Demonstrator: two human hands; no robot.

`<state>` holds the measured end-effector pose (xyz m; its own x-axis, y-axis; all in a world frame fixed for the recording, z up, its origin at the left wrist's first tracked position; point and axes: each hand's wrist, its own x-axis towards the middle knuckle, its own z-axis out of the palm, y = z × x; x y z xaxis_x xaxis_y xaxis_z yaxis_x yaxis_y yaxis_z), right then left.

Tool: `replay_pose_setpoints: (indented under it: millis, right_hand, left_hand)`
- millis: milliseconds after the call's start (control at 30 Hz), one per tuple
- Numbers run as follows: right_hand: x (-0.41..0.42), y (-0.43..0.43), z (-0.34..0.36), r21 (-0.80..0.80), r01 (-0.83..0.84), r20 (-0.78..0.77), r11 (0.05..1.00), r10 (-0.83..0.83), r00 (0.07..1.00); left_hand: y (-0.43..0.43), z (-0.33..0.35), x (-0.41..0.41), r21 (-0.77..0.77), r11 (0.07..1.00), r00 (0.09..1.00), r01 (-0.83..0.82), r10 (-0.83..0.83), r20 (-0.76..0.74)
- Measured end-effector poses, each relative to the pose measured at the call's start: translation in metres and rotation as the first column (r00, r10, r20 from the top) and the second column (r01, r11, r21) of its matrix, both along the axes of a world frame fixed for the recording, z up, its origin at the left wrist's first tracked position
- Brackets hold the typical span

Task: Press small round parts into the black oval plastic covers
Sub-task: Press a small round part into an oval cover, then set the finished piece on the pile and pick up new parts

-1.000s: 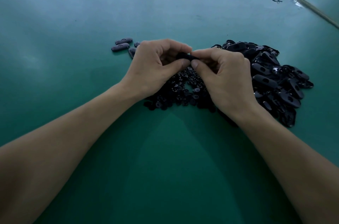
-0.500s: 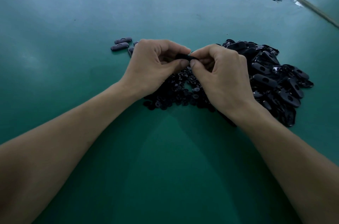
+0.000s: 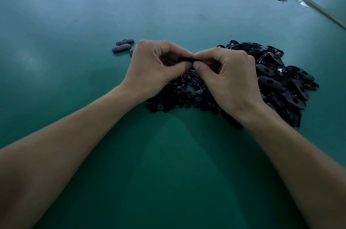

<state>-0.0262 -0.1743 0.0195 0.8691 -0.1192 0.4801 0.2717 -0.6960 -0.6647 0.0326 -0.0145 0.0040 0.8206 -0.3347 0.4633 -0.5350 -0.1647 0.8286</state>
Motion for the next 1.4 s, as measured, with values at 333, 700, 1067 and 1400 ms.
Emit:
replay_pose_setpoints:
  millis: [333,700,1067,1400]
  right_hand:
    - [-0.002,-0.012,-0.006,-0.501,0.167,-0.122,0.849,-0.260,0.958]
    - [-0.001,-0.015,-0.008,-0.553,0.211,-0.102,0.806,-0.317,0.943]
    - [-0.001,-0.013,-0.008,-0.491,0.264,-0.071,0.830,-0.341,0.938]
    - [-0.002,-0.010,-0.005,-0.406,0.282,-0.088,0.869,-0.345,0.935]
  left_hand:
    - [0.007,0.001,0.014,-0.068,0.890,0.890,-0.451,0.454,0.044]
    - [0.037,0.001,0.043,0.257,0.753,0.775,-0.606,0.631,-0.022]
    - [0.041,-0.001,0.046,0.341,0.683,0.731,-0.646,0.682,0.020]
    - [0.017,0.002,0.023,0.264,0.776,0.819,-0.573,0.528,0.225]
